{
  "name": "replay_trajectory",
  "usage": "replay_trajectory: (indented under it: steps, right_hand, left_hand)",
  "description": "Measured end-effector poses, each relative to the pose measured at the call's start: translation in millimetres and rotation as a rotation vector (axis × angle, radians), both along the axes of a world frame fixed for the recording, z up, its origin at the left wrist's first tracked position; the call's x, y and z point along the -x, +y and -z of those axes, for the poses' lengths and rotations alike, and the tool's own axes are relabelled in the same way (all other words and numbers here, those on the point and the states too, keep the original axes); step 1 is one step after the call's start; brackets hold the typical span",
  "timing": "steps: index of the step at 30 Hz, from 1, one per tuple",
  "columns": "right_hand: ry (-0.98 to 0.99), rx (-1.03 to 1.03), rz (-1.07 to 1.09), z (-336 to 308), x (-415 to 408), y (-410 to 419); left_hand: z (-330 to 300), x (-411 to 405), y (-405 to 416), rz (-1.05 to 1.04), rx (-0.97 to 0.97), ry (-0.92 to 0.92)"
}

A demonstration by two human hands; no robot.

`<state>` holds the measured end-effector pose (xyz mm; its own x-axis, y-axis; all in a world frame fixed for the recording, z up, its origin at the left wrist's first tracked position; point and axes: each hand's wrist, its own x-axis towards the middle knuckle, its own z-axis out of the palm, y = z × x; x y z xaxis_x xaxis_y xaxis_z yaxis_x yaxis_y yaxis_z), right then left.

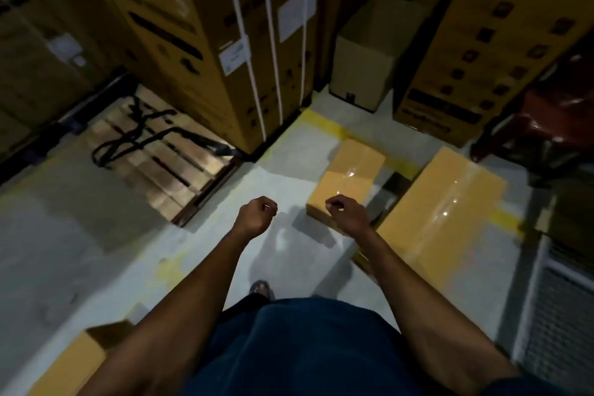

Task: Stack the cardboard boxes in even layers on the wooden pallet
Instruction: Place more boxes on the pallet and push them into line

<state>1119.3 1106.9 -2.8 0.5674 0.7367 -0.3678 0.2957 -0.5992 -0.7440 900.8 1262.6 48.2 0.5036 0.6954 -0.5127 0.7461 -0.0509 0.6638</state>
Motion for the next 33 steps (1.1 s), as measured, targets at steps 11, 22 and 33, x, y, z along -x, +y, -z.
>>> replay_trajectory:
  steps: [11,22,33]
  right_hand:
    - [0.083,0.074,0.464,15,-67,12]
    - [0.145,0.019,0.712,9,-101,92]
    - [0.162,0.094,0.657,53,-171,104]
  left_hand:
    - [35,-150,91,0.364,-0.061,0.018]
    - [32,-246,188,0.589,-0.104,-0.019]
    - [78,-321,200,0.574,-0.114,0.052]
